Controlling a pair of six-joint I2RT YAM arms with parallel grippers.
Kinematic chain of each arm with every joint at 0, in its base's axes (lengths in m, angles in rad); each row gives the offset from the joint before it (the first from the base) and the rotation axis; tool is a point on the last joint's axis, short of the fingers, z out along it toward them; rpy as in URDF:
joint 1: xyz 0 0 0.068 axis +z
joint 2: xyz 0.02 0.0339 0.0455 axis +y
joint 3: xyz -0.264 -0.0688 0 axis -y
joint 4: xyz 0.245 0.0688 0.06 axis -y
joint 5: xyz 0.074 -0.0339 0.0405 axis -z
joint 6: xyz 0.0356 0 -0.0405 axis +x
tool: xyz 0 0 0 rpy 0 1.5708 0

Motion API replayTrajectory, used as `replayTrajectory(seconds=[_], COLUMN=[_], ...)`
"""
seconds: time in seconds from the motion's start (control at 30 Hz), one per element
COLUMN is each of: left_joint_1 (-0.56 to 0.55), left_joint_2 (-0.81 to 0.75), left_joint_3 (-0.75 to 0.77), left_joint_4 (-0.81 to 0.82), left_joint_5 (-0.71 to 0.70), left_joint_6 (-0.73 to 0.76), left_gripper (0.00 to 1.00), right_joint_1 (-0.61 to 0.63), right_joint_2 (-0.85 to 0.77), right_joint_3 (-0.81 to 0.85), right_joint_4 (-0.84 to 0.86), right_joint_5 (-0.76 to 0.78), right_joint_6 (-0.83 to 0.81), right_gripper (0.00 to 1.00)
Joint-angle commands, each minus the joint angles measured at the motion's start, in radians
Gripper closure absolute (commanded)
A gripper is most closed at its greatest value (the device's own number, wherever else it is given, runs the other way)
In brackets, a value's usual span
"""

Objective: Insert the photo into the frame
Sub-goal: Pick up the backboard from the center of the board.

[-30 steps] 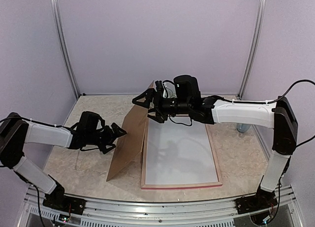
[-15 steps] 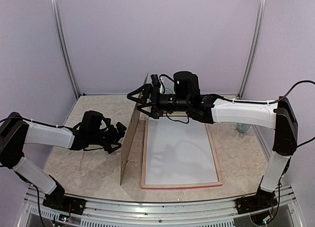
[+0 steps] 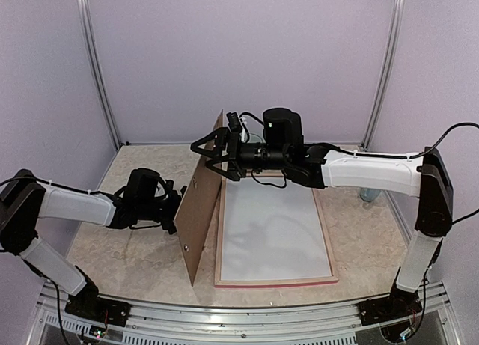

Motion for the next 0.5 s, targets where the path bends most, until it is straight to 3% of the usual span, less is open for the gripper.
replayTrajectory(seconds=[0.0, 0.47], left_joint_1=[-0.02, -0.038], left_joint_2=[-0.004, -0.021], left_joint_3=[0.052, 0.079], left_joint_4=[0.023, 0.027], left_joint_5=[0.032, 0.03], left_joint_6=[-0.007, -0.015], left_gripper=[0.01, 0.01], right_joint_1=[0.012, 0.008], right_joint_2=[-0.002, 0.016], right_joint_3=[0.049, 0.065], right_joint_4=[0.02, 0.021], right_joint_5=[-0.02, -0.031], right_joint_6=[-0.019, -0.024], right_gripper=[0.01, 0.01])
